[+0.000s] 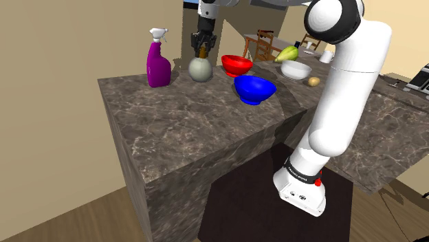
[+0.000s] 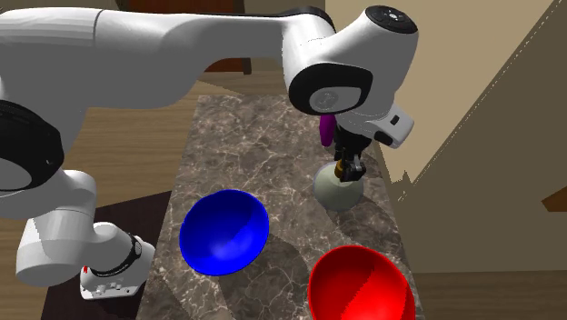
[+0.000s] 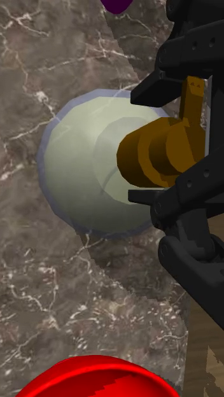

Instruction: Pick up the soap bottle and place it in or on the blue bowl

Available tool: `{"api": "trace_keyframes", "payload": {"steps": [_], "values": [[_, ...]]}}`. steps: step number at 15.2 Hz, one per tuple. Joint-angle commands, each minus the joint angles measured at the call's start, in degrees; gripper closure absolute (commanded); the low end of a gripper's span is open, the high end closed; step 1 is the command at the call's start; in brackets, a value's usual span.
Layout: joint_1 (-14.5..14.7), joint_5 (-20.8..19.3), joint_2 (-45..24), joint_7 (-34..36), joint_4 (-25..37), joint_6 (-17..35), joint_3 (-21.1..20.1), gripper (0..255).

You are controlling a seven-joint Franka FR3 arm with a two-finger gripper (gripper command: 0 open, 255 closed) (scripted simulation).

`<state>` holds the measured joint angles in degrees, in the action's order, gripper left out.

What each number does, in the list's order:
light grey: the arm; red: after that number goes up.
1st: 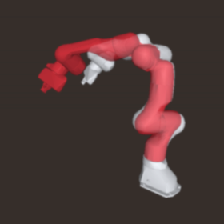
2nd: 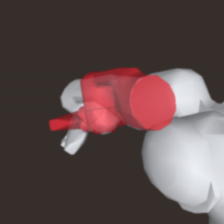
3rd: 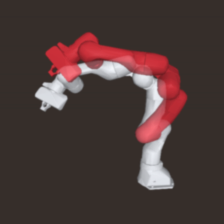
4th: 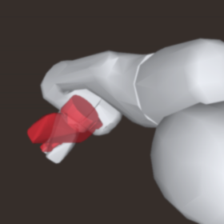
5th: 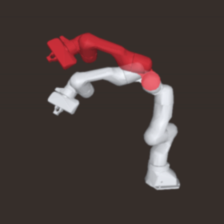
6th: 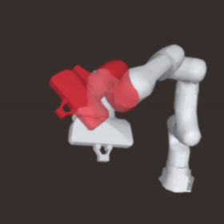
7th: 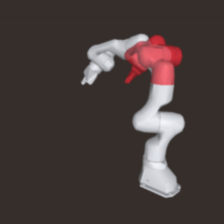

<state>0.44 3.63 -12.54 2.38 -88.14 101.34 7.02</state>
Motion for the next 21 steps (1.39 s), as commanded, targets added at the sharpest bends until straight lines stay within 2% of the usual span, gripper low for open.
{"api": "trace_keyframes", "payload": {"steps": [1,6,21], "values": [[0.0,0.0,0.0,0.0,0.0,0.0,0.0,255],[0.0,0.0,0.0,0.0,-0.1,0.0,0.0,255],[-0.4,0.2,-2.4,0.3,14.9,-12.6,0.1,255]]}}
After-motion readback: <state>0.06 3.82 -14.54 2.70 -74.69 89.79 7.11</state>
